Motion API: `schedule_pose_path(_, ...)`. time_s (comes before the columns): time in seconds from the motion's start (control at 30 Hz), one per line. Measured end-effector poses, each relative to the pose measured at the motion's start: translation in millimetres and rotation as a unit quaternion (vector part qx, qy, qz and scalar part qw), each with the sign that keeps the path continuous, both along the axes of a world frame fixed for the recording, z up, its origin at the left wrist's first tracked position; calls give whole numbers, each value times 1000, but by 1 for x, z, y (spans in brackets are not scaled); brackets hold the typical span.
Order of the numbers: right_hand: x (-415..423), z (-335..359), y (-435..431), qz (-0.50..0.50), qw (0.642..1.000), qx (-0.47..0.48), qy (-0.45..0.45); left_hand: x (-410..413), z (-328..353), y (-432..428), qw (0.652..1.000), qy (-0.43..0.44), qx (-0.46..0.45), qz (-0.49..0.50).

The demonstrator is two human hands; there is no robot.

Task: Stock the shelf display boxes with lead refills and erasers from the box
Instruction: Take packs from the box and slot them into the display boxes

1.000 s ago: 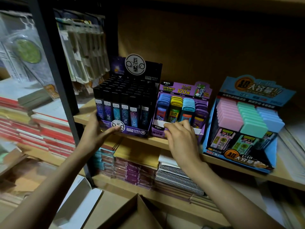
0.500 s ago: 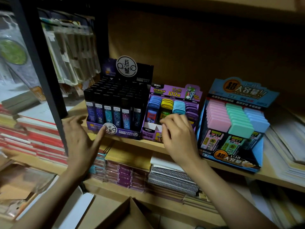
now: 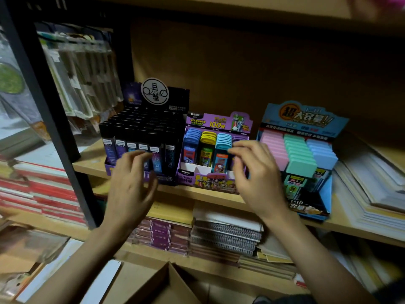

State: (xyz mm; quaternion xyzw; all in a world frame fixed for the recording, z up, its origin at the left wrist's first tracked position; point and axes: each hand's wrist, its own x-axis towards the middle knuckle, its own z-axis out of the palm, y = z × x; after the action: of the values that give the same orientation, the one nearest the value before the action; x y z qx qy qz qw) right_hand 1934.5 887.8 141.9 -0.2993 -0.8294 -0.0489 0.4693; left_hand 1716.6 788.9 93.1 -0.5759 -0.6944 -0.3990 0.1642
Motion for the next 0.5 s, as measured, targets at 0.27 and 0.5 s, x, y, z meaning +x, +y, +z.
schedule_pose_path(0.27,100,0,28,-216,927,-201,230,114,18,33,976,-12,-46,-212)
schedule_pose_path(0.5,117,-12,45,-130,859,-400,290,159,6,53,962,-47,-100,-251)
